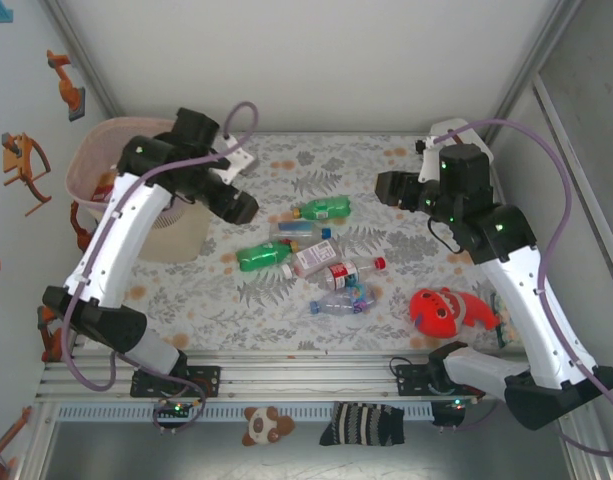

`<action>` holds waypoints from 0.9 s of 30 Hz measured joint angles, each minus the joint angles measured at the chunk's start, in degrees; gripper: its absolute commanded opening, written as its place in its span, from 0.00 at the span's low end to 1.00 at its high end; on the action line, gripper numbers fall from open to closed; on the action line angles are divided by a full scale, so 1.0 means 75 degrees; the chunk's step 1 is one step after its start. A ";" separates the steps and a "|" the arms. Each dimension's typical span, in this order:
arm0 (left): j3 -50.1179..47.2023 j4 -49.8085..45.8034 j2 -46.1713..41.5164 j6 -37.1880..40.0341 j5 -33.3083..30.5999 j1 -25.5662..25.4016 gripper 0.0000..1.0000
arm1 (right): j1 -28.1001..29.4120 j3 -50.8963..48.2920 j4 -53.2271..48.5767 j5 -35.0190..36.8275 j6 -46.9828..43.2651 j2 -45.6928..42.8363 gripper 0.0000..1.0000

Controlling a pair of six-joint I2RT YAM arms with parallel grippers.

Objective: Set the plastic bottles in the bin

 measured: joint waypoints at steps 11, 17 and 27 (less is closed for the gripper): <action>-0.2745 0.1655 0.0020 0.1550 -0.0493 -0.0819 0.81 | 0.0000 -0.0105 -0.0047 0.0035 -0.0038 -0.0239 0.70; -0.3448 0.2553 0.0361 0.1961 -0.0743 -0.0825 0.86 | 0.0000 -0.0105 -0.0061 0.0067 -0.0055 -0.0280 0.70; -0.3794 0.3264 0.1539 0.2314 -0.1241 -0.0822 0.91 | 0.0000 -0.0125 -0.0146 0.0181 -0.0085 -0.0408 0.70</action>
